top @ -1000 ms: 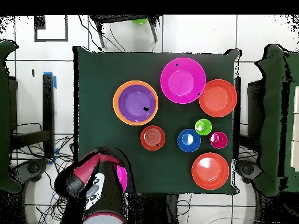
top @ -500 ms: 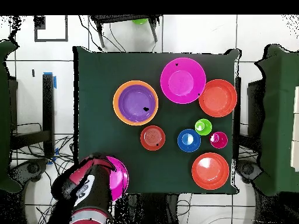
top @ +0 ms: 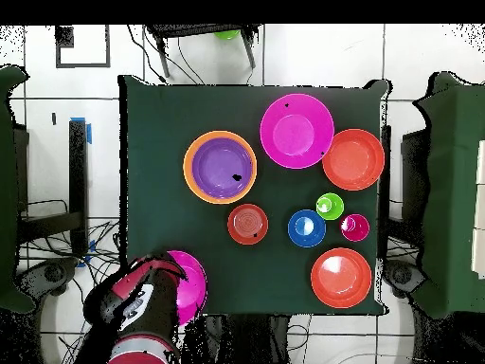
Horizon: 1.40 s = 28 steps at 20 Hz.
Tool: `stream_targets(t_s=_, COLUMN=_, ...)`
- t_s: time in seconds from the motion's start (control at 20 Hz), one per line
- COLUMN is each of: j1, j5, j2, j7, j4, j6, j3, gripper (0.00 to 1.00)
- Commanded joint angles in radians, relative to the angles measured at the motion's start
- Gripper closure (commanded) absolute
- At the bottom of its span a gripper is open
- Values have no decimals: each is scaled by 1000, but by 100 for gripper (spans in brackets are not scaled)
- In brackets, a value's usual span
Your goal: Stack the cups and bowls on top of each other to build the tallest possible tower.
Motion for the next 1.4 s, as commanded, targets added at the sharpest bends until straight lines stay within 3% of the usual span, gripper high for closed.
stream_targets(t_s=0.05, j1=-10, j5=37, j2=40, j7=49, j4=22, j6=-17, j3=39, gripper=0)
stream_targets(t_s=0.85, j1=-60, j5=68, j2=-72, j7=8, j4=80, j6=47, j3=95, gripper=0)
stream_targets(t_s=1.4, j1=-28, j5=57, j2=-28, j7=32, j4=62, j6=6, j3=62, gripper=0)
